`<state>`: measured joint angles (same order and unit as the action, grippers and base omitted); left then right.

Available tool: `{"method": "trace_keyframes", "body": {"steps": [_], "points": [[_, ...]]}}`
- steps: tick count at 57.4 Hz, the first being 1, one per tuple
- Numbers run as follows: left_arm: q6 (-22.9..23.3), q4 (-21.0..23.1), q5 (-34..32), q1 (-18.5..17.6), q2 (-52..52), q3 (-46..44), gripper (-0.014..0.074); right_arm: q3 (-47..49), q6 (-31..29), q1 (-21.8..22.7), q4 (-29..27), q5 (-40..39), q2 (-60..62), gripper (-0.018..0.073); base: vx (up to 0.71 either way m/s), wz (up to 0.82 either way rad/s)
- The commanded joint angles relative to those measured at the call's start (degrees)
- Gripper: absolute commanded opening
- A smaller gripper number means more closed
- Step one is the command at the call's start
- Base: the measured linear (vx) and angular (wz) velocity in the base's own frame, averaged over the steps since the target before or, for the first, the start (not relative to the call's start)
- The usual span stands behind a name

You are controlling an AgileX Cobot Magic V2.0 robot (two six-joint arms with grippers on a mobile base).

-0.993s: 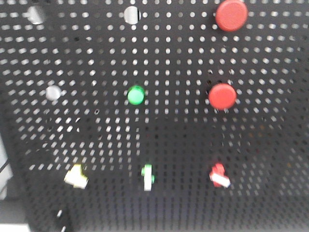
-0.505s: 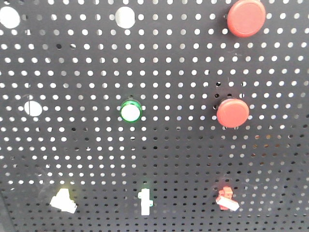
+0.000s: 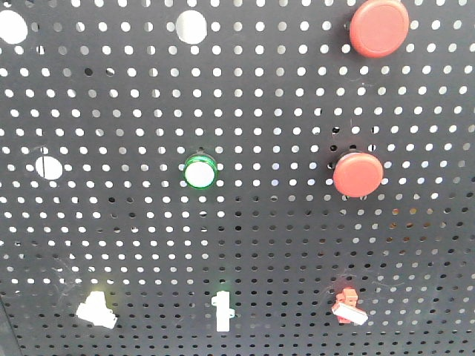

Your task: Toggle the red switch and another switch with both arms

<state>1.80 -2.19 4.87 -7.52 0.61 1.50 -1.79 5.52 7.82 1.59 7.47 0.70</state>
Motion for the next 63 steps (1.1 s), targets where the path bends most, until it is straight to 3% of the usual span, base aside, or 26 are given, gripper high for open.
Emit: {"method": "trace_keyframes", "body": {"steps": [1,14,24,31,39,48,54,63], "points": [[-0.22,-0.06,-6.4,0.04,1.04,1.14,0.0003,-0.24,-0.19,0.28,0.5,-8.48,0.39,-0.0006,0.0,0.0],[0.27,0.21,-15.89,0.04,1.04,-0.41,0.0003,1.75,-0.35,0.28,0.54,-18.38,0.39,-0.0006,0.0,0.0],[0.1,-0.08,-9.4,0.04,-1.18,-10.22,0.0003,14.66,-0.72,0.28,0.89,-8.97,-0.49,-0.0006,0.0,0.0],[0.1,-0.08,-4.87,0.04,-8.42,-18.62,0.0003,24.23,-4.71,0.28,3.7,-1.62,-6.53,-0.0006,0.0,0.0],[0.16,-0.03,-4.87,0.04,-16.64,-23.76,0.0003,28.37,-5.52,0.28,3.57,-0.96,-12.88,-0.0006,0.0,0.0],[0.25,0.39,-9.86,-0.33,-21.67,-24.85,0.0003,28.37,-4.62,0.28,2.91,-0.43,-14.89,-0.0006,0.0,0.0],[0.77,0.44,-13.15,-3.13,-25.26,-24.97,0.0003,28.37,-4.44,0.28,2.92,0.45,-15.16,-0.0006,0.0,0.0],[1.69,-0.11,-16.03,-10.78,-32.38,-26.71,0.0003,28.37,-4.44,0.28,2.92,0.5,-15.16,-0.0006,0.0,0.0]]}}
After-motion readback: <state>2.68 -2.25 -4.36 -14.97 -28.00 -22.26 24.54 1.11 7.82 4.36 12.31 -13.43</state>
